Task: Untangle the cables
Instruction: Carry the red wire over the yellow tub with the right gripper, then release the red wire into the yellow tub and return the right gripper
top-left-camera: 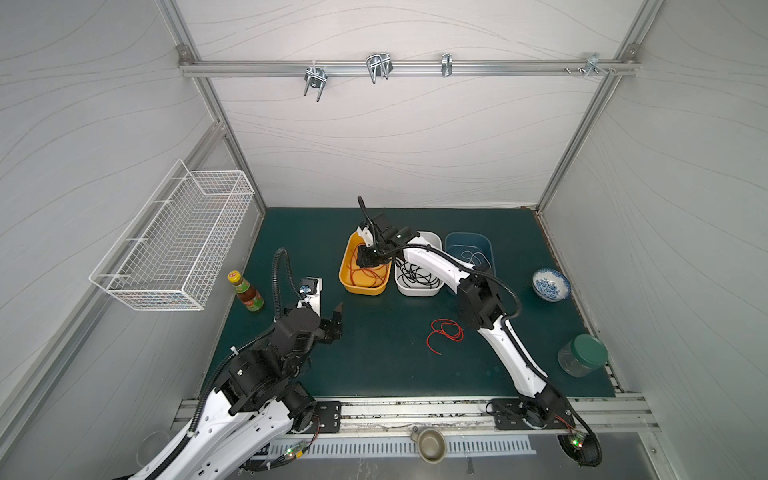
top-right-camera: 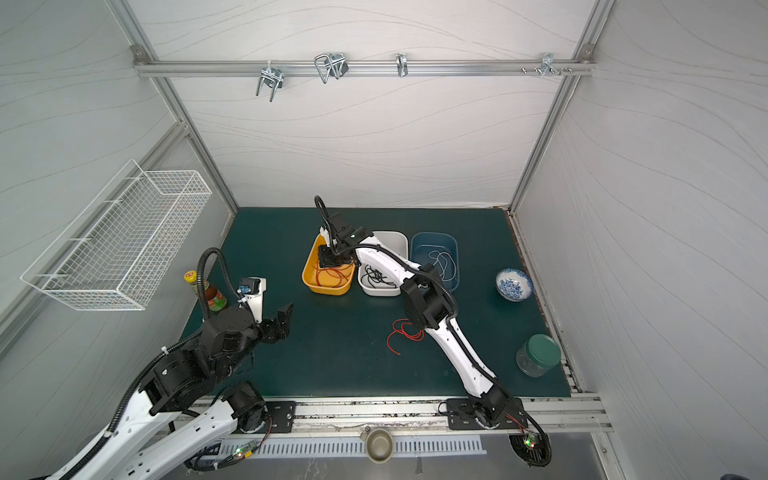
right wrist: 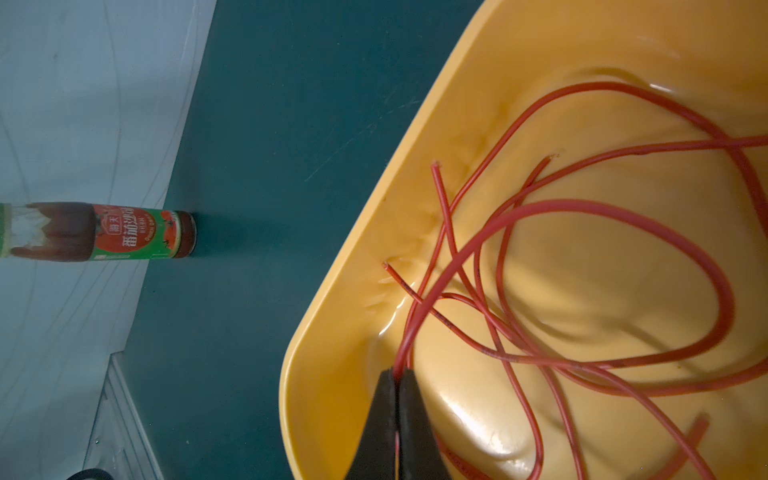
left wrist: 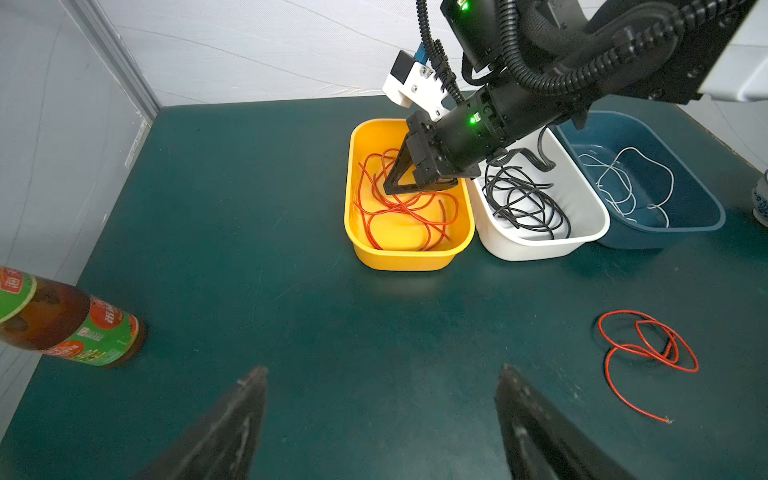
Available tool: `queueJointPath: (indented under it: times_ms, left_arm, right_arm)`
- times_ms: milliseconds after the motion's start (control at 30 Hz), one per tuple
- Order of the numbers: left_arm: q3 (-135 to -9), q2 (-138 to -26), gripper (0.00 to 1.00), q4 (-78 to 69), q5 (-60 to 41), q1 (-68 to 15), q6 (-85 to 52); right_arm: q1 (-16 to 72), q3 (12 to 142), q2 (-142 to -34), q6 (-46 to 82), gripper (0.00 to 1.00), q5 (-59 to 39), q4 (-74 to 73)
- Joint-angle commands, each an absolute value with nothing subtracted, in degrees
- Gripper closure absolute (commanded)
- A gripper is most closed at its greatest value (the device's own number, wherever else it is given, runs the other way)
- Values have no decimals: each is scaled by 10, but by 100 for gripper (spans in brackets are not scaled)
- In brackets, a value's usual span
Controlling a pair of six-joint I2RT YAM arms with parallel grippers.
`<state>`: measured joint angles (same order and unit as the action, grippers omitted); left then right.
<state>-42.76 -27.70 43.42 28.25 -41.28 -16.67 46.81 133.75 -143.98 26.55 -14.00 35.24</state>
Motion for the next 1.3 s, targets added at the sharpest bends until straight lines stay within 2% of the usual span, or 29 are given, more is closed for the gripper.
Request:
queueJointPath:
  times_ms: [0,67,400,600,800,1033,1267]
  left_arm:
    - [-429,-271,13,409,285,-409,-169]
    - [-428,-272,13,408,285,-409,-169]
    - [-427,-272,13,407,285,-409,-168]
    - [-426,-274,13,406,285,-409,-168]
    - [-423,-282,13,402,267,-408,-166]
    - [-425,-296,13,403,242,-408,-166]
    - [-426,-305,13,403,229,-409,-167]
  right_arm:
    - [466,1336,-1455,259,100,-125,353]
    - [467,1339,-1450,253,99,-123,357]
    - [481,1336,-1368,215,74,-73,375]
    - [489,1307,-1291,195,68,-38,399]
    - [490,1060,-1092,195,61,9,309]
    - [497,762,-861,216,60,47,257]
    - [523,534,-713,270,60,101,229]
